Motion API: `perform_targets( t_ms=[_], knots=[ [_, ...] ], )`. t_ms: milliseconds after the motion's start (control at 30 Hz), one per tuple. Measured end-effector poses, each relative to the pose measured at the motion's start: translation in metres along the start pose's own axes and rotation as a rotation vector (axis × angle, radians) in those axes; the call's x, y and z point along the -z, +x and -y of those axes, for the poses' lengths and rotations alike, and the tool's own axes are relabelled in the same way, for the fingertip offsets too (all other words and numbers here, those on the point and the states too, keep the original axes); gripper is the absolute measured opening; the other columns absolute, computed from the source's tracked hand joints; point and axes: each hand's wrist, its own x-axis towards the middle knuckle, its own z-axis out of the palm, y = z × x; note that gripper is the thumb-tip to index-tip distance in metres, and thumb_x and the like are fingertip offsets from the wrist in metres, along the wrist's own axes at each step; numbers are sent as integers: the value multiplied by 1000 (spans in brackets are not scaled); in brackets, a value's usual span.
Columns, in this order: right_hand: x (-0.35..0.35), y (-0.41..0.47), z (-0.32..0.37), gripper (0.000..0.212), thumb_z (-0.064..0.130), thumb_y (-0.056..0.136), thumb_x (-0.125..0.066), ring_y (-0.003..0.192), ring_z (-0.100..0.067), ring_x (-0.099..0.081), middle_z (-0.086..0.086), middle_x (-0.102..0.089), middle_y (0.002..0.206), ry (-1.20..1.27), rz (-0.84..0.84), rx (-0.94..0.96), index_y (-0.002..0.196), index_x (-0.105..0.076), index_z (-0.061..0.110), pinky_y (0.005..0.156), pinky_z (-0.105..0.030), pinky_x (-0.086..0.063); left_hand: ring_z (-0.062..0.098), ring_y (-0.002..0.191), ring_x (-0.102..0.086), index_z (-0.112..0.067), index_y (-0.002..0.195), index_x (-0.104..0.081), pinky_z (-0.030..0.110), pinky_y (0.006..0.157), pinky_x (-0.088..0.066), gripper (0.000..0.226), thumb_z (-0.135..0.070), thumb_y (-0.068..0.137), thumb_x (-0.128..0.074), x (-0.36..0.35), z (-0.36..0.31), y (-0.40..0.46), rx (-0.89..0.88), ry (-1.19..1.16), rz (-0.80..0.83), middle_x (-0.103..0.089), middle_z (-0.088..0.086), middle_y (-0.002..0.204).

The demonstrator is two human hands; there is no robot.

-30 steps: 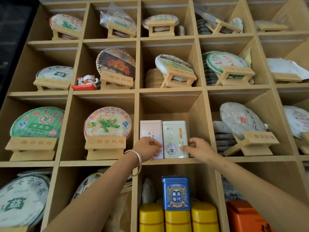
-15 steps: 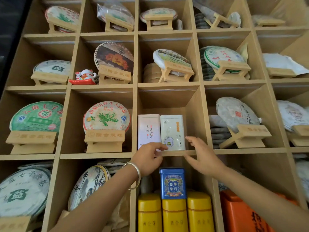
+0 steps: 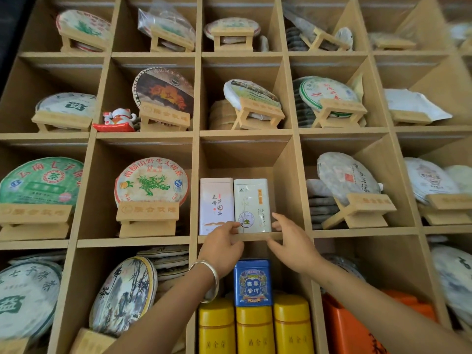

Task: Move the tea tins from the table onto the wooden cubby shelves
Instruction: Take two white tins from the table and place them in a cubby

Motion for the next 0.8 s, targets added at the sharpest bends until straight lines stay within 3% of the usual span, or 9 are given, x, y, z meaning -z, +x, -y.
perform_targets(
  t_ms=[200,333,400,500,633,800],
  knots=[
    [2,-1,-2,56,24,93,-59,122,-5,-46,5,-50,137,-52,-1,48,144,-35,23,93,-17,-37,13,101,-59,-24,135,-44,25,87,-52,50,-16,87,-56,1,-1,0,-27,87,30,-55,-3,126],
    [5,-2,-3,57,35,93,-53,125,-10,-43,2,-42,140,-328,8,220,144,-32,22,97,-22,-43,12,113,-49,-29,135,-40,26,85,-51,50,-24,87,-51,13,1,3,-219,464,-30,-45,-6,130],
    [5,-2,0,61,39,93,-51,131,-14,-38,0,-35,146,-415,33,273,147,-28,23,100,-28,-44,13,121,-44,-29,136,-39,28,93,-48,51,-27,86,-51,19,3,6,-279,572,-60,-41,-5,136],
    [0,-3,4,63,39,93,-50,137,-20,-32,-6,-26,152,-472,87,315,148,-24,23,103,-32,-42,19,134,-32,-28,139,-38,31,109,-32,54,-31,86,-51,24,7,8,-312,703,-52,-33,0,147],
    [-7,-2,6,66,36,93,-52,141,-21,-26,-7,-16,155,-460,112,281,149,-20,23,103,-33,-44,20,138,-27,-27,140,-37,34,114,-25,54,-30,87,-49,22,13,3,-285,741,-29,-31,2,149],
    [-13,-1,2,64,34,93,-52,141,-23,-23,-8,-14,155,-459,96,283,148,-22,22,104,-33,-44,18,137,-26,-27,137,-38,32,110,-32,51,-26,87,-49,22,19,-1,-270,696,-17,-26,-1,149]
  ],
)
